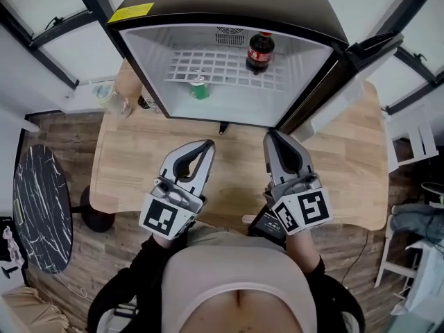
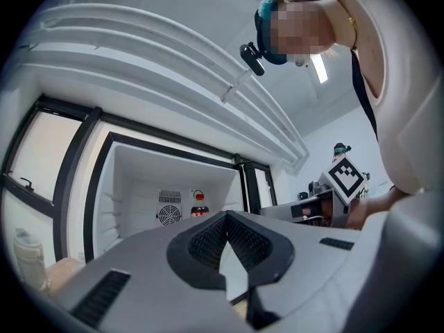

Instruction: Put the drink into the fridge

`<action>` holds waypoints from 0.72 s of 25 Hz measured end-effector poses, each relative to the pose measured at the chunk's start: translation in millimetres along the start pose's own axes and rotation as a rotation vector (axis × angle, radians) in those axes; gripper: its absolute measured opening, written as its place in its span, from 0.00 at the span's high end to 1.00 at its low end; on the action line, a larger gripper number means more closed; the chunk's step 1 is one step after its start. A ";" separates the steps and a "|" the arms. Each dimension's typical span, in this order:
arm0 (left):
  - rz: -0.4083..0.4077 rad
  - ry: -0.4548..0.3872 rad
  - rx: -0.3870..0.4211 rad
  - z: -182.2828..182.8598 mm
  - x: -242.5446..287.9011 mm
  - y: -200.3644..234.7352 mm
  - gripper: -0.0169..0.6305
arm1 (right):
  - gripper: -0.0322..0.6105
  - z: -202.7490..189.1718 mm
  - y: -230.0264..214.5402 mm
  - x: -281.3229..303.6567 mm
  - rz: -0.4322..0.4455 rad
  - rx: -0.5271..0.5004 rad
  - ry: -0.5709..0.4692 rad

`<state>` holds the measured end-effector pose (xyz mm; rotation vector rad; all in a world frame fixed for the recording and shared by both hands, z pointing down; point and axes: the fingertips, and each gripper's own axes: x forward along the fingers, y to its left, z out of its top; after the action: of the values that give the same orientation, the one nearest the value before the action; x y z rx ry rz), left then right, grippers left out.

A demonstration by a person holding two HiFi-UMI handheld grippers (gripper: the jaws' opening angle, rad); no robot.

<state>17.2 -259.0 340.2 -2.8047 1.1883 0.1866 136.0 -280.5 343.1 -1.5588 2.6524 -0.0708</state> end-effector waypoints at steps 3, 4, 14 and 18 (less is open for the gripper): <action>-0.008 -0.017 0.020 5.2 -3.8 -2.6 0.97 | 0.89 2.9 3.4 -6.5 -0.008 0.001 -0.009; -0.009 -0.033 0.028 8.3 -5.9 -3.1 0.97 | 0.89 4.2 6.0 -9.1 -0.010 -0.001 -0.011; -0.047 -0.033 0.018 23.8 -69.3 -32.2 0.97 | 0.89 12.0 65.1 -56.9 -0.029 -0.015 -0.034; -0.052 -0.041 0.032 33.3 -106.4 -45.9 0.97 | 0.89 7.3 93.5 -82.7 -0.037 0.015 -0.037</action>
<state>-25.8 -147.5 324.5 -2.7871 1.0980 0.2186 95.3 -162.9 331.7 -1.5888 2.5899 -0.0635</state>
